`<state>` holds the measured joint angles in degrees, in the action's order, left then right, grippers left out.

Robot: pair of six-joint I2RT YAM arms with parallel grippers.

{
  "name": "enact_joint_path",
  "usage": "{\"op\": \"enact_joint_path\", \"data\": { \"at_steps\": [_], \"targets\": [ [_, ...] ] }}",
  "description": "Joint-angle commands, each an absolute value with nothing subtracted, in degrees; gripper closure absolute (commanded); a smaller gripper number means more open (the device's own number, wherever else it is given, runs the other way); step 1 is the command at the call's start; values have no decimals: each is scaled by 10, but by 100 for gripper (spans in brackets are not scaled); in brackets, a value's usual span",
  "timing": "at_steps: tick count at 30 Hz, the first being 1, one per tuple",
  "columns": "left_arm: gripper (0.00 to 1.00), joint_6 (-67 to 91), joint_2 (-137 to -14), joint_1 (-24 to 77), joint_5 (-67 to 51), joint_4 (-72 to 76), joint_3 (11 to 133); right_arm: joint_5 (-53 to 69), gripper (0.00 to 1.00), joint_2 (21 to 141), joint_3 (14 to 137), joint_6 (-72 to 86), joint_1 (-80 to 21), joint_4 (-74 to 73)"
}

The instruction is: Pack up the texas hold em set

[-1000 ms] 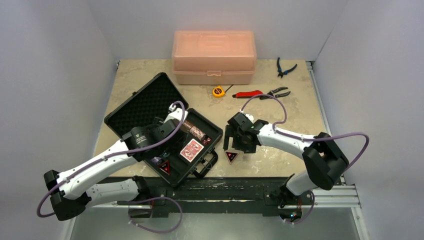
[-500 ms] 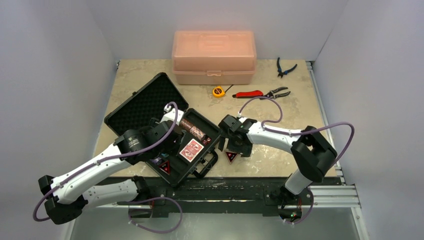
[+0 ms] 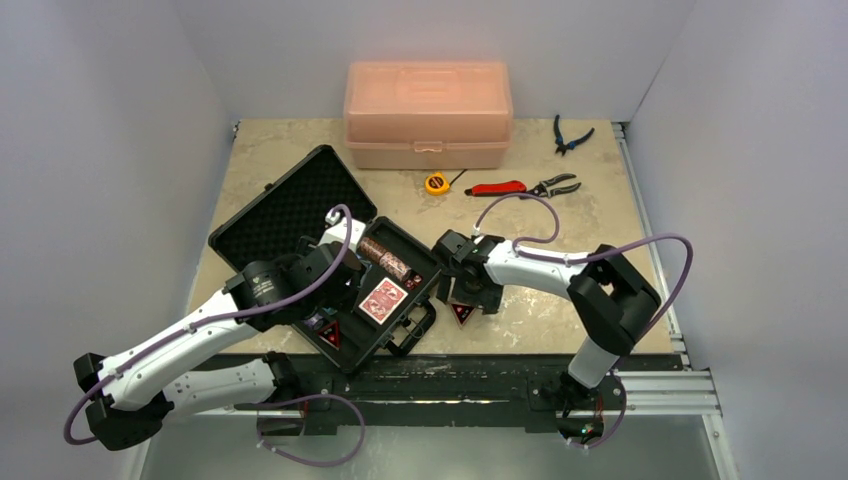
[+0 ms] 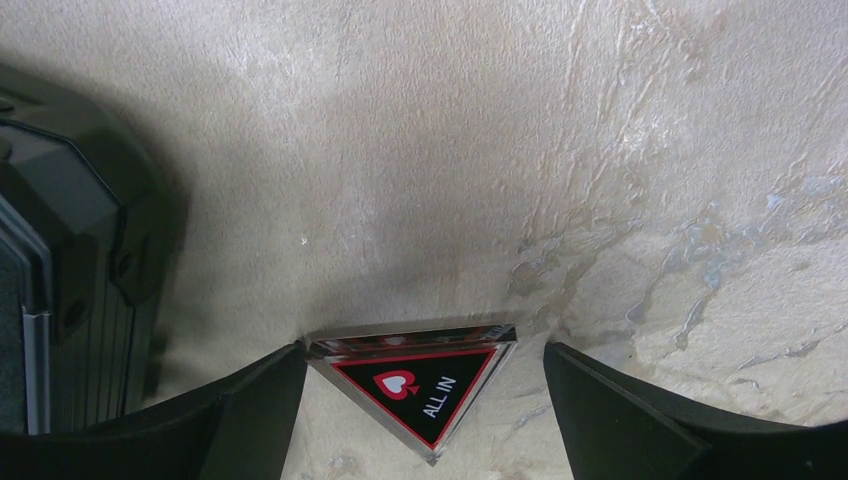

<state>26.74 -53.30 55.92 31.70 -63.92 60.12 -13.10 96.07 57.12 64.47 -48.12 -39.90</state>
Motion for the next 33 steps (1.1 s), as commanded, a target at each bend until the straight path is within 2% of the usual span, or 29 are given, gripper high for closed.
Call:
{"op": "enact_joint_path", "data": {
  "at_steps": [1,6,10,18,26,33],
  "targets": [
    [26,260,-523,561,319,-631,600,-160,8,978,590,654,-486,-407],
    [26,260,-523,562,320,-633,600,-158,16,990,595,645,-487,-404],
    [26,260,-522,562,318,-631,599,-160,18,999,600,640,-489,-404],
    [26,261,-521,562,319,-631,599,-153,34,1010,603,621,-489,-393],
    [26,262,-525,562,323,-633,598,-154,46,1003,602,600,-490,-389],
    [26,263,-529,562,324,-634,598,-170,50,982,606,586,-490,-402]
  ]
}}
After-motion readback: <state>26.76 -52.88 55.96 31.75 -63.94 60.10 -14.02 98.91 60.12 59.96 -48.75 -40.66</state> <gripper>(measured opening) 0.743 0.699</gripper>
